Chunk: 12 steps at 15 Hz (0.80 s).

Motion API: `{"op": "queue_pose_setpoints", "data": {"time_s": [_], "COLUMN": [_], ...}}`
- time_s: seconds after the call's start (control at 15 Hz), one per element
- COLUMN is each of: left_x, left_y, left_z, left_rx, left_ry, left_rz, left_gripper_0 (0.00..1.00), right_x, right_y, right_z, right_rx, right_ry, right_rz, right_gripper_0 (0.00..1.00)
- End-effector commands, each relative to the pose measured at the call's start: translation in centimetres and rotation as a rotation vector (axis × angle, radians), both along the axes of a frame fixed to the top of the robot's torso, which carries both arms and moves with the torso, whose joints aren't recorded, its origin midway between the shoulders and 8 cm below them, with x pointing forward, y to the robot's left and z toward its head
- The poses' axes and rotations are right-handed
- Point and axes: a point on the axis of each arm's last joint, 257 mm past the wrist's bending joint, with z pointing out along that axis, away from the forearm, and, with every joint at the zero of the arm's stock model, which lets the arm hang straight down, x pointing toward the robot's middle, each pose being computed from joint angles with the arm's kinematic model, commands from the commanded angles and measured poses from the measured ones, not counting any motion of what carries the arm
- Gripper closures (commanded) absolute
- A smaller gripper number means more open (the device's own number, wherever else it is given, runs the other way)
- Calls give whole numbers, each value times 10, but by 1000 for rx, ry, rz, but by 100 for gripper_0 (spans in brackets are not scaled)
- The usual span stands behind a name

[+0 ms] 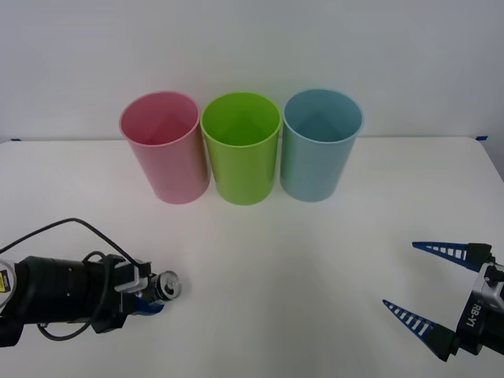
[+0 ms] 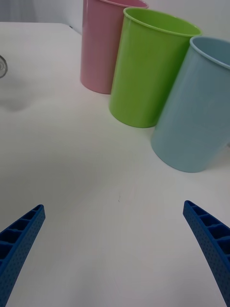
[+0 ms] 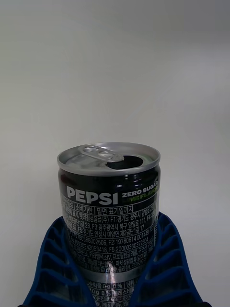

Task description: Put cans in the blue bin and PET bottles in the pink bin and trash in the green bin.

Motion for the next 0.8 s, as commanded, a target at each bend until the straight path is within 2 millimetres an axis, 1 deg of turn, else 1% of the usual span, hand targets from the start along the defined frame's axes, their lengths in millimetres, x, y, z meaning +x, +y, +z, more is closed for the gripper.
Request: {"op": "queue_pose_setpoints", "data": {"time_s": [0.07, 0.13, 0.2, 0.4, 0.53, 0.67, 0.8], "left_x": [4, 7, 7, 6, 1, -9, -9], "left_y": [-32, -35, -35, -39, -43, -45, -47], "left_z": [26, 36, 39, 42, 46, 57, 74], "left_rx": [-138, -172, -184, -214, -241, -280, -320], "left_ry": [-60, -86, -103, -113, -97, -31, -11], "left_rz": [-18, -20, -20, -12, -2, 6, 27], "left_gripper_0": [100, 100, 100, 100, 100, 100, 100], "right_x": [0, 0, 0, 0, 0, 0, 0], "right_y": [0, 0, 0, 0, 0, 0, 0], "right_z": [0, 0, 0, 0, 0, 0, 0], "right_rx": [0, 0, 0, 0, 0, 0, 0], "right_ry": [0, 0, 0, 0, 0, 0, 0], "right_rz": [0, 0, 0, 0, 0, 0, 0], "right_gripper_0": [0, 0, 0, 0, 0, 0, 0]}}
